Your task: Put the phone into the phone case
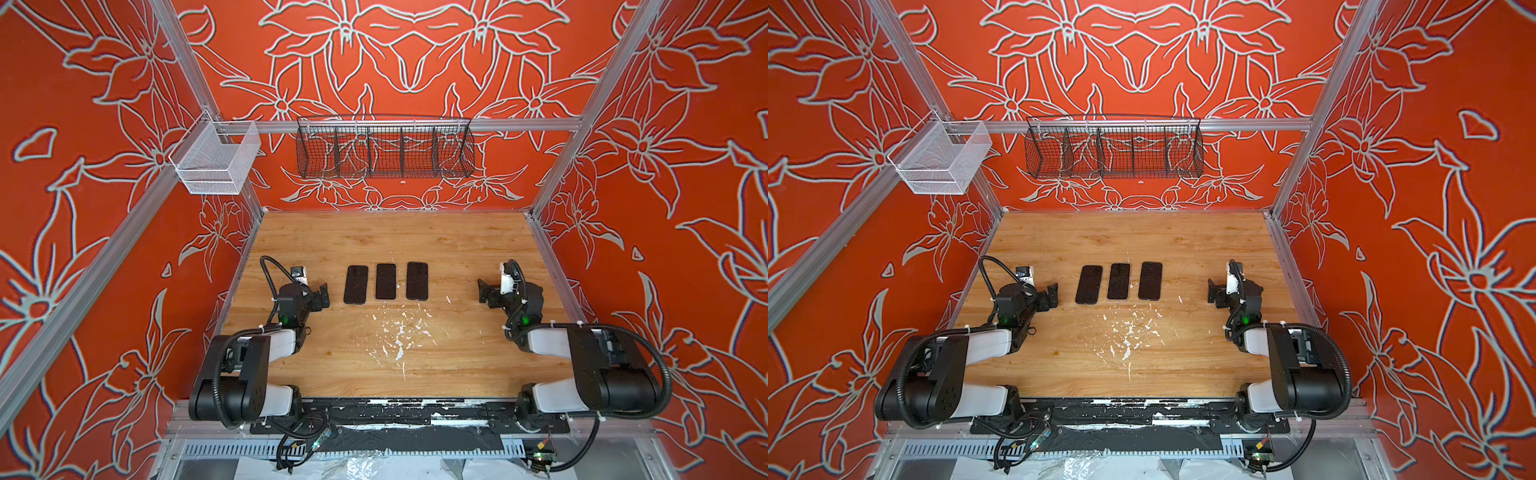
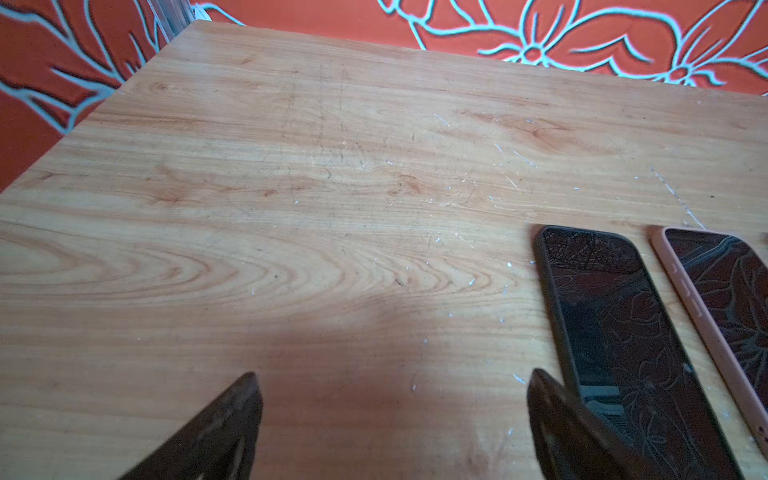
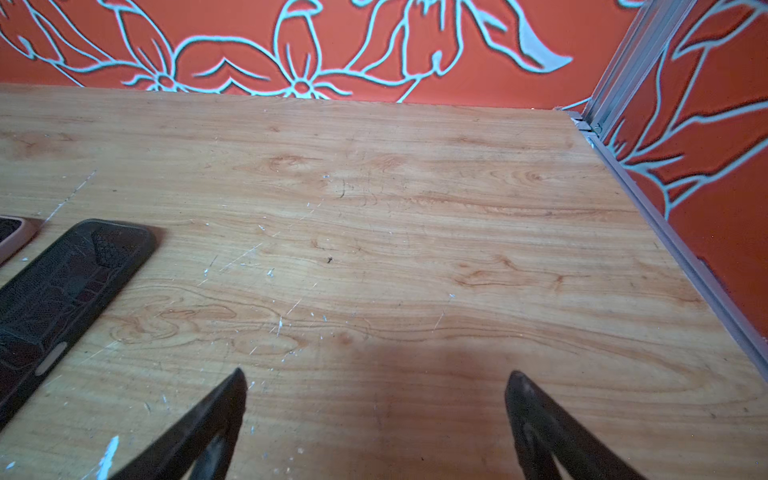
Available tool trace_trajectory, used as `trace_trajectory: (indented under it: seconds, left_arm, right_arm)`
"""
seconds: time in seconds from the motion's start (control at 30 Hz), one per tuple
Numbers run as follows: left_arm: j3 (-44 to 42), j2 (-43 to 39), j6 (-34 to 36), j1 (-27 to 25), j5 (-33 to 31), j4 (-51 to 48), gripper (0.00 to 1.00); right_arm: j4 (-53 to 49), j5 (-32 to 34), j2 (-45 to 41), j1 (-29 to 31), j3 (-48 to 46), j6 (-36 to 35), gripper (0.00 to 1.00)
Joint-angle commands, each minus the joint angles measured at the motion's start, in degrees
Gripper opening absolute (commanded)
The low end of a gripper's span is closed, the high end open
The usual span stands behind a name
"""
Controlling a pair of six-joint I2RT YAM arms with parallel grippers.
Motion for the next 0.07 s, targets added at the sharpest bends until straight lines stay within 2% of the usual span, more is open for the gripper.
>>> trace_trajectory:
  seconds: [0.0, 0.03]
  left_arm:
    - [1.07, 0.12, 0.74, 0.03, 0.03, 1.26, 0.97]
    - [0.96, 0.02, 0.75, 0.07, 0.08, 1.33, 0.97]
  right_arm:
    - [0.18, -1.08, 0.4, 0.0, 0.54, -0.32, 0.98]
    - [0.2, -1.04, 0.4, 0.01, 0.54, -0.33, 0.98]
